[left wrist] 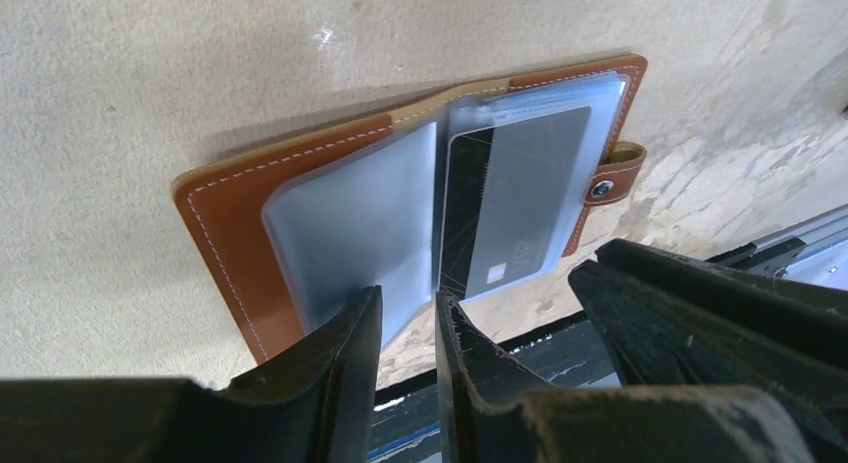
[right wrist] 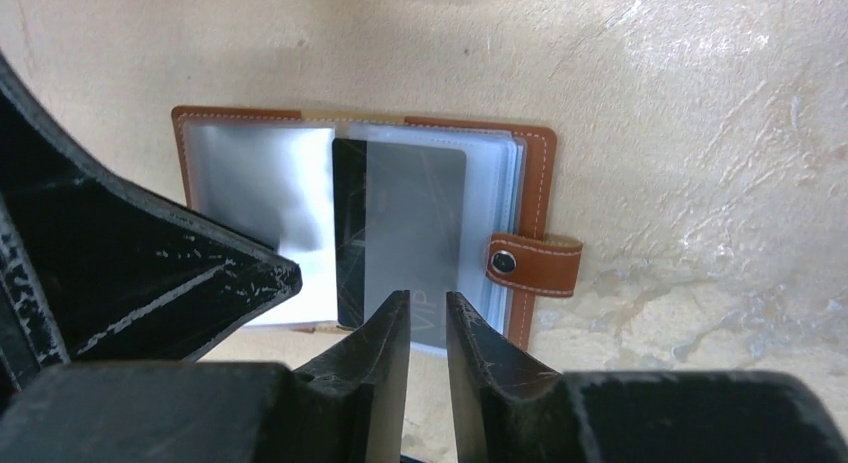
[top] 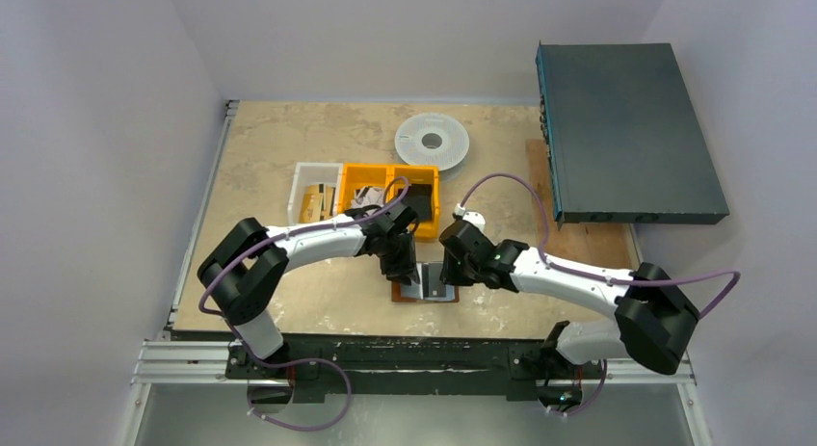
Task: Take the credit cards out of the card holder
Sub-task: Remove the credit card from the card holder.
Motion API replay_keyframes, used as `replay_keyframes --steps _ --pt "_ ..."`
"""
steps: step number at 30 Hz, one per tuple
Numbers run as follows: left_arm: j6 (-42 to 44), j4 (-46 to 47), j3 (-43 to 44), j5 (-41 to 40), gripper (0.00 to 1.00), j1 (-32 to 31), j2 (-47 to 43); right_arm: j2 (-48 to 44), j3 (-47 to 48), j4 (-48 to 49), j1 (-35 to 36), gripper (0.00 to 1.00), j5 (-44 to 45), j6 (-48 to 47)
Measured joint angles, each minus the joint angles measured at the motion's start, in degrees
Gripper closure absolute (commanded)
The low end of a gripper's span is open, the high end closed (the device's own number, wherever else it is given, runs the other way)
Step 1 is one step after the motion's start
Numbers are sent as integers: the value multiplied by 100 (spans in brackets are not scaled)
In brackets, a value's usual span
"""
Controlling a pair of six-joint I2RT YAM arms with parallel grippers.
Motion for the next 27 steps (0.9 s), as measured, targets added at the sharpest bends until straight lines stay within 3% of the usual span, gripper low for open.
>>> replay_keyframes --steps 11,27 --pt "-13 769 -367 175 76 142 0 579 -72 341 -179 89 -55 -72" --pt "-52 1346 -474 428 79 146 232 625 -256 619 -216 93 -184 -81"
